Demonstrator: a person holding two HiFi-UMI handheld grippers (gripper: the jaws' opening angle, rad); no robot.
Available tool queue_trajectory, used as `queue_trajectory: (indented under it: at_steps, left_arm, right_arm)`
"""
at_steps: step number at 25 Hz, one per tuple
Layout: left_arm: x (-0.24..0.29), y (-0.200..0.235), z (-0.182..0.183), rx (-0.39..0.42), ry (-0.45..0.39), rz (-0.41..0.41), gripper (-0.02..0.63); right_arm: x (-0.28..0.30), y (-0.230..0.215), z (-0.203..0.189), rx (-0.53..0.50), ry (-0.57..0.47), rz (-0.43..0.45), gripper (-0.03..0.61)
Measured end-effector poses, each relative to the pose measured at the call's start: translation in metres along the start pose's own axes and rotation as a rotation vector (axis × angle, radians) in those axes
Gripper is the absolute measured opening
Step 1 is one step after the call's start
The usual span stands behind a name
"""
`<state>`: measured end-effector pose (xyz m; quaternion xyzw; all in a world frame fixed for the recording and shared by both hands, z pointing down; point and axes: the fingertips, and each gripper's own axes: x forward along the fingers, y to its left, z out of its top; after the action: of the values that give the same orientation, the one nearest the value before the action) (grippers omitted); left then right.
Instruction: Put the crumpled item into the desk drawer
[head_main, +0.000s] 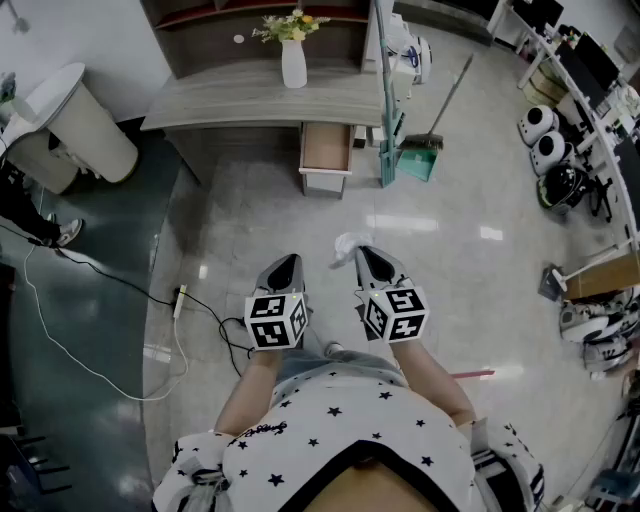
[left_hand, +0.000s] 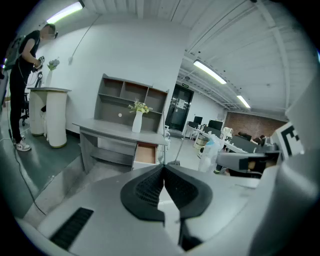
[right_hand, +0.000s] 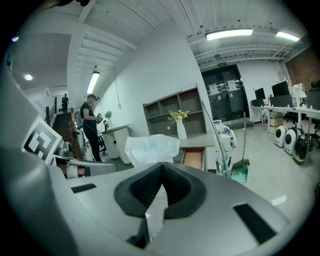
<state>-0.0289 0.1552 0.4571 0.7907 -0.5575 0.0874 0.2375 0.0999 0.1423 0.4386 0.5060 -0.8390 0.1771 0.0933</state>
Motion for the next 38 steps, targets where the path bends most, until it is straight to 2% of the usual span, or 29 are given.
queue_trajectory:
  at_steps: [6, 15, 22, 30, 38]
  left_arm:
    - [-0.05, -0.019, -0.014, 0.054, -0.015, -0.005, 0.014]
    - [-0.082, -0.016, -0.016, 0.027, -0.045, 0.005, 0.014]
    - [-0.08, -0.021, -0.02, 0.024, -0.045, 0.003, 0.014]
    - [-0.077, -0.03, -0.023, 0.015, -0.055, 0.005, 0.014]
    - [-0.07, -0.021, -0.028, -0.003, -0.037, 0.021, 0.014]
  right_arm:
    - [-0.045, 0.019, -0.008, 0.03, -0.054, -0.014, -0.006]
    - [-0.065, 0.052, -0.011, 0.009, -0.052, 0.028, -0.006]
    - [-0.069, 0.048, -0.009, -0.008, -0.059, 0.031, -0.006]
    - [-0.071, 0.042, -0.011, 0.017, -0.065, 0.056, -0.005]
    - [-0.06, 0.046, -0.01, 0.028, -0.068, 0.086, -0.005]
